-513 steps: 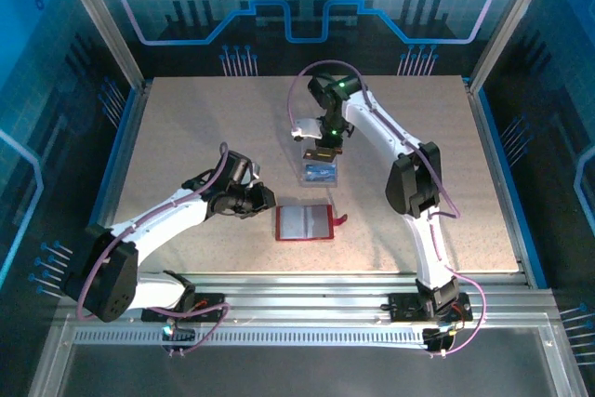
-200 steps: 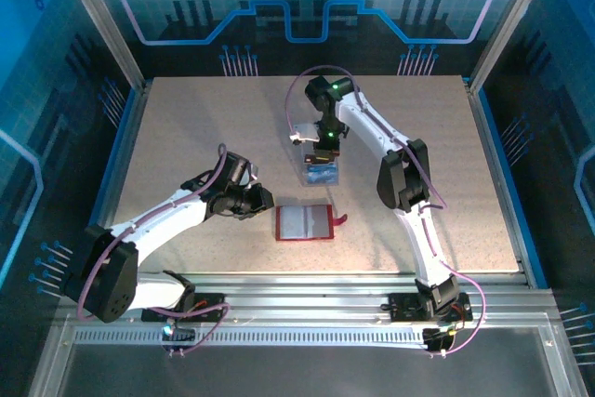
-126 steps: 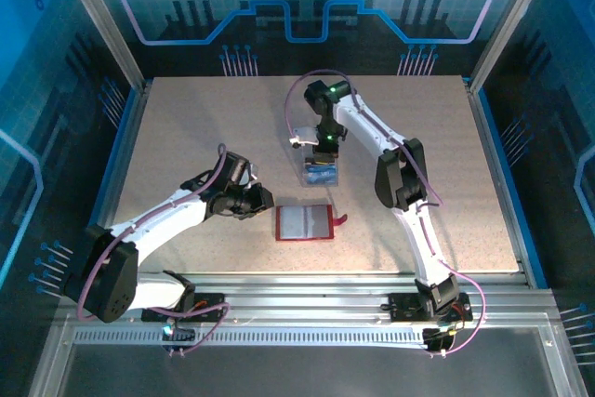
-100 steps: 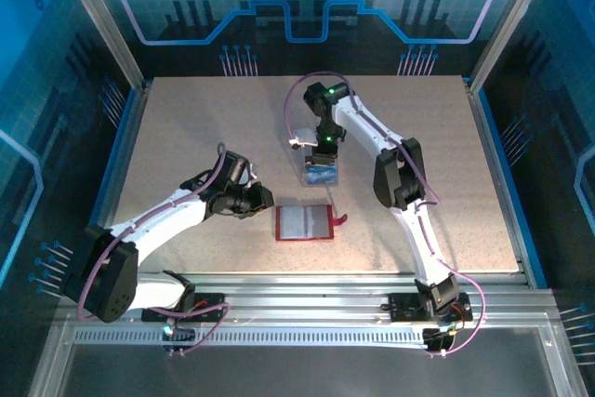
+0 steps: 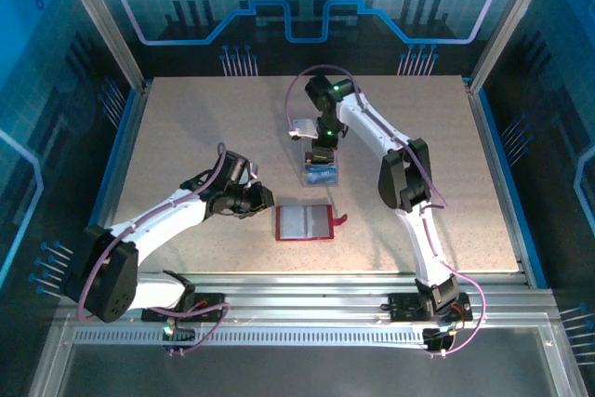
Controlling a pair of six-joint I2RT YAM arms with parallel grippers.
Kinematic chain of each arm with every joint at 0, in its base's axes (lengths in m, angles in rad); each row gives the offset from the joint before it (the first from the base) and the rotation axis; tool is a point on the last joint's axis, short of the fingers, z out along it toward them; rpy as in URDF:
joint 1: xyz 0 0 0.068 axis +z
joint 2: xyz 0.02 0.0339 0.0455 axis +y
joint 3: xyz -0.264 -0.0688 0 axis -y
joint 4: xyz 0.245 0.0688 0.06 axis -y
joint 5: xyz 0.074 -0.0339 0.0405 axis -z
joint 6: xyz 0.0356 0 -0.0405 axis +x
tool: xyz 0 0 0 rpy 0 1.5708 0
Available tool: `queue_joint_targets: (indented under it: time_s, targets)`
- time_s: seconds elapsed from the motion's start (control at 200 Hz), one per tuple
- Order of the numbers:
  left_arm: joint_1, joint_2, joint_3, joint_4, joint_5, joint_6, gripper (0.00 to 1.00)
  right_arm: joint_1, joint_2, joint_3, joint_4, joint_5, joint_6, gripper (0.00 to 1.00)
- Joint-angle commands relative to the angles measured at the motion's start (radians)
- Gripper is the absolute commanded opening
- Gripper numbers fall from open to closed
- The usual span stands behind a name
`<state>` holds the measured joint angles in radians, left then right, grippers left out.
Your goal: Take the credit cards out of the card holder
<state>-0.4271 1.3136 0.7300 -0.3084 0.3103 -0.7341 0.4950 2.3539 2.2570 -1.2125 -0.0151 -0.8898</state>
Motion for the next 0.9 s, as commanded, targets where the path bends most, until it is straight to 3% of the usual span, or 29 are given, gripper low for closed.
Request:
queue_joint_targets:
  time_s: [0.0, 0.145, 0.37, 0.765, 0.895]
  targets:
    - [0.009, -0.025, -0.011, 0.000, 0.015, -0.011, 0.19, -0.018, -0.069, -0.036, 0.057, -0.018, 0.027, 0.28]
    - [0.008, -0.030, -0.015, 0.001, 0.015, -0.013, 0.19, -0.018, -0.082, -0.063, 0.103, 0.004, 0.061, 0.29]
    - [0.008, 0.004, -0.012, 0.036, 0.050, -0.019, 0.18, -0.016, -0.195, -0.180, 0.187, -0.092, 0.255, 0.30]
    - [0.008, 0.096, 0.003, 0.080, 0.096, -0.016, 0.16, 0.036, -0.554, -0.700, 0.502, -0.138, 0.944, 0.29]
    - [0.007, 0.116, 0.001, 0.091, 0.104, -0.019, 0.15, 0.093, -0.617, -0.816, 0.513, -0.142, 1.159, 0.26]
